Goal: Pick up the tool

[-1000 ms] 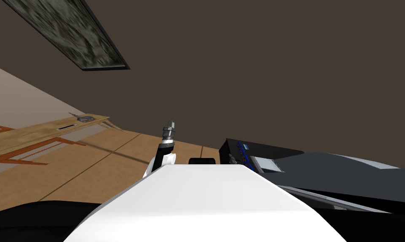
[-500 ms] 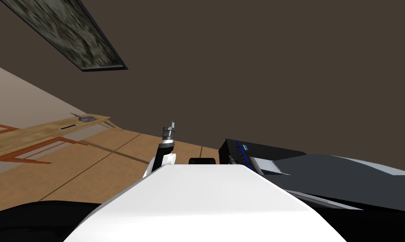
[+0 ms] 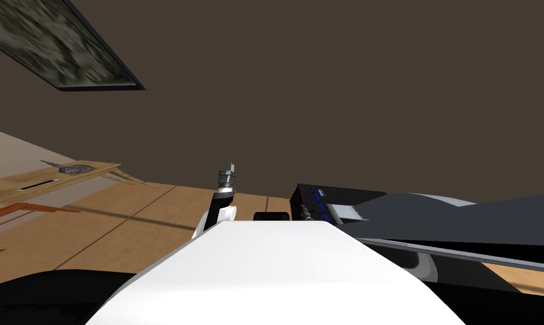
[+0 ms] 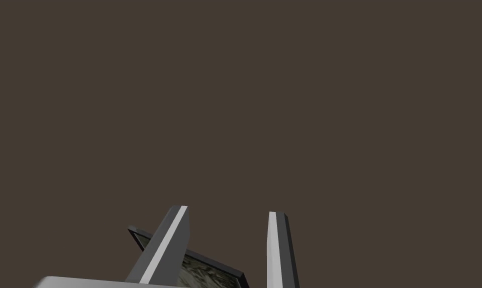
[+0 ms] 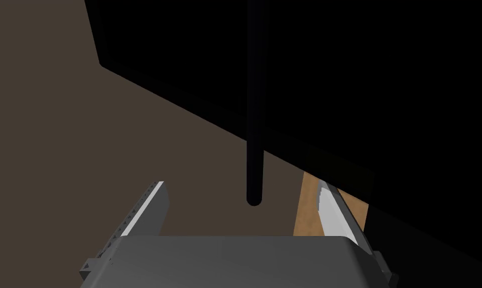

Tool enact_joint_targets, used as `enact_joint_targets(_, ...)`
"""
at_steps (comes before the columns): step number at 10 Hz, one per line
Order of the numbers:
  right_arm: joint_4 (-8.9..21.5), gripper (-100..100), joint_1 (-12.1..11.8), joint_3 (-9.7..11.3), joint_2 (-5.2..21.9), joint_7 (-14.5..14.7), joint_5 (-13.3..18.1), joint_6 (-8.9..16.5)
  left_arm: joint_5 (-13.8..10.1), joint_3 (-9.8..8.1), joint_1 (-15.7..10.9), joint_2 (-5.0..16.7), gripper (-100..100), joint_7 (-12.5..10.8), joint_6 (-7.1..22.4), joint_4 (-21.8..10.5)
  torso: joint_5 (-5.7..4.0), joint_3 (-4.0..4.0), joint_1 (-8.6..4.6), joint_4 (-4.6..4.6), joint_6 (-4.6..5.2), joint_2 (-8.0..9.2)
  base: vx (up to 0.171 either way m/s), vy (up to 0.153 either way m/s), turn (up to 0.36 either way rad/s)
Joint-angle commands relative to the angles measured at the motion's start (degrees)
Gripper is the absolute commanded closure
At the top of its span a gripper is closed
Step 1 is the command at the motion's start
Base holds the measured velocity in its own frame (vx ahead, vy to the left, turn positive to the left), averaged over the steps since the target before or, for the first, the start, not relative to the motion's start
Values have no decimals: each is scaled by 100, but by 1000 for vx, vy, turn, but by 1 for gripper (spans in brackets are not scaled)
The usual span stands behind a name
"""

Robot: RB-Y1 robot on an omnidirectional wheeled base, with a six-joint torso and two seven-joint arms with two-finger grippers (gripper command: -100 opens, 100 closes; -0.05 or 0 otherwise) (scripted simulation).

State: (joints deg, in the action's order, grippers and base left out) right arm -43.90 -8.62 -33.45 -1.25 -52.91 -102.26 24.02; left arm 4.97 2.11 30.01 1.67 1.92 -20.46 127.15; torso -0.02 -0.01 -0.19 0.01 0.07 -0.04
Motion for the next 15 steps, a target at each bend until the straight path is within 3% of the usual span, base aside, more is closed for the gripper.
enact_joint_targets(1, 189, -100, 209, -13, -51, 216, 4, -47, 0, 0, 0, 0, 0, 0, 0, 0, 0, 0, 0, 0, 0, 0, -4, -35, -152)
enact_joint_targets(2, 312, -100, 342, -26, -82, 341, 1, -75, 0, 0, 0, 0, 0, 0, 0, 0, 1, 0, 2, 0, 1, 1, -5, -40, -198)
enact_joint_targets(4, 312, -100, 342, -26, -82, 341, 1, -75, 0, 0, -1, 0, 0, 0, 0, 0, 1, 1, 6, 0, -1, 1, 1, -15, -7)
enact_joint_targets(6, 559, -100, 606, -53, -143, 592, -4, -131, 0, 0, 0, 0, 0, 0, 0, 0, 2, 0, 10, 0, 1, 1, -1, -25, -140)
enact_joint_targets(7, 664, -100, 622, -182, -115, 703, -119, -64, 0, 0, 0, 0, 0, 0, 0, 0, 1, 0, 4, 0, 1, 1, -2, -14, -25)
enact_joint_targets(8, 706, 100, 645, -204, -113, 791, -137, -51, 0, 1, -1, 0, 0, 0, 0, 0, 2, 1, 9, 0, -1, 2, 0, 0, 0)
enact_joint_targets(12, 702, 100, 642, -204, -115, 778, -138, -53, 0, 1, -1, 0, 0, 0, 0, 0, 5, 2, 17, 0, -3, 3, 0, 0, 0)
enact_joint_targets(13, 702, 0, 642, -204, -115, 777, -138, -53, 0, 1, -1, 0, 0, 0, 0, 0, 5, 2, 17, 0, -3, 3, 0, 0, 0)
enact_joint_targets(14, 559, 100, 606, -53, -143, 592, -4, -131, 0, 1, -1, 0, 0, 0, 0, 0, 5, 2, 17, 0, -3, 3, 0, -5, -5)
enact_joint_targets(15, 436, 100, 474, -39, -112, 467, -1, -103, 0, 1, -1, 0, 0, 0, 0, 0, 5, 2, 17, 1, -5, 3, 1, 13, 119)
